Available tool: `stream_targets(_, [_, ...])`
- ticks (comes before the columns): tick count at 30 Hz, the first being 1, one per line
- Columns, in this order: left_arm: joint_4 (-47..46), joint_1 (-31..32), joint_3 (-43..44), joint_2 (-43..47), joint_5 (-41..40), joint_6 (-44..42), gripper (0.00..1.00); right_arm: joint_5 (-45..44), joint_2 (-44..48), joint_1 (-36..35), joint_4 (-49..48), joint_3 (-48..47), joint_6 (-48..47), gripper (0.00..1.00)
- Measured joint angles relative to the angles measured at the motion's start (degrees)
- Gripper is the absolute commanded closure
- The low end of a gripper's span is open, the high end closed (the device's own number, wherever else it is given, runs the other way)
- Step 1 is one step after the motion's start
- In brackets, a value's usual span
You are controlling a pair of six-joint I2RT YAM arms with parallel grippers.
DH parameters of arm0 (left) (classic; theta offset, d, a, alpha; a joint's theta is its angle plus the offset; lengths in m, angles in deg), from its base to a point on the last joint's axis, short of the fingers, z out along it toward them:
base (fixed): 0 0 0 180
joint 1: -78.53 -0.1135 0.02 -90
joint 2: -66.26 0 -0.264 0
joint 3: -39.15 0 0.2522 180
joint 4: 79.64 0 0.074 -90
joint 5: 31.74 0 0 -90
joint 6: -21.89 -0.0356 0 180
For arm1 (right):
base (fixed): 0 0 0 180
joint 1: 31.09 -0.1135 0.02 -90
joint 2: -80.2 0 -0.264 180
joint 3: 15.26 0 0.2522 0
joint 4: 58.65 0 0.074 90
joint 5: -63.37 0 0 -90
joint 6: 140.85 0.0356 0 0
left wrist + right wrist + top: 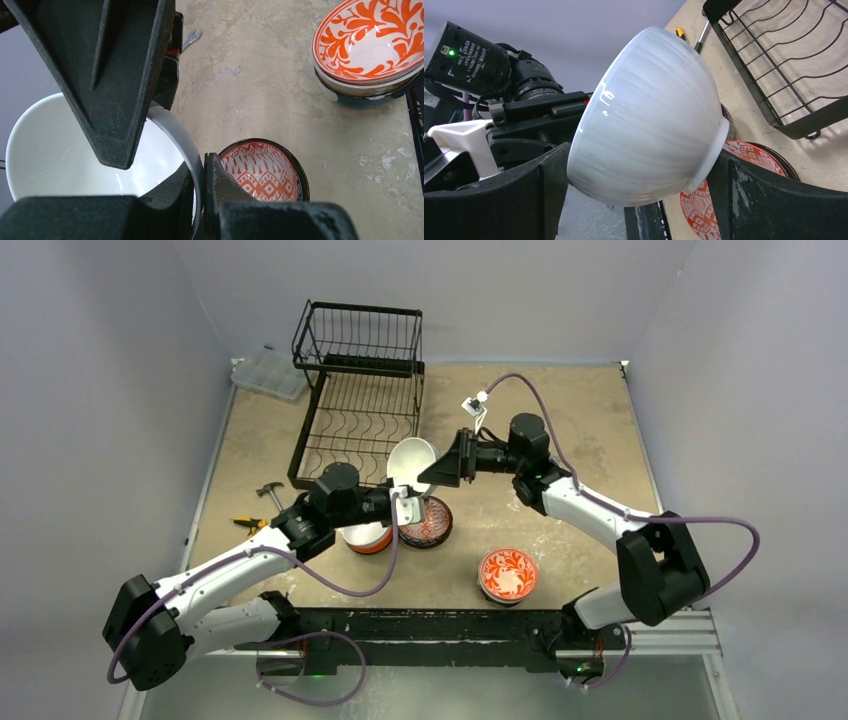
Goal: Load the bowls into the dish rack
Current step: Pick up the bowl from the dish rack.
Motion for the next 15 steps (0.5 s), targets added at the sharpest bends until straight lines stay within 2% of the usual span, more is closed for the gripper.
stream_targets(5, [0.6, -0.1, 0.1, -0.4, -0.1, -0.5, 1.00, -0.4, -1.8, -0.5, -1.9, 0.0, 2.6, 0.15])
stream_targets(7, [1.3, -0.1, 0.4, -0.5, -0.3, -0.9, 1.00, -0.5, -2.2, -0.5, -2.2, 0.0, 3.2, 0.26])
stream_targets(10, [1.9, -0.1, 0.6, -0.5, -1.1, -2.0, 1.00, -0.6, -2.4, -0.5, -2.4, 0.0, 4.8, 0.52])
stream_targets(14, [2.3, 0.0, 1.0, -0.5, -2.0, -3.8, 1.00, -0.9, -2.4, -0.5, -3.3, 0.0, 6.8, 0.95])
stream_targets(15, [2.5, 0.0, 1.1, -0.5, -2.1, -4.1, 1.00, -0.9, -2.5, -0.5, -3.5, 0.0, 7.0, 1.00])
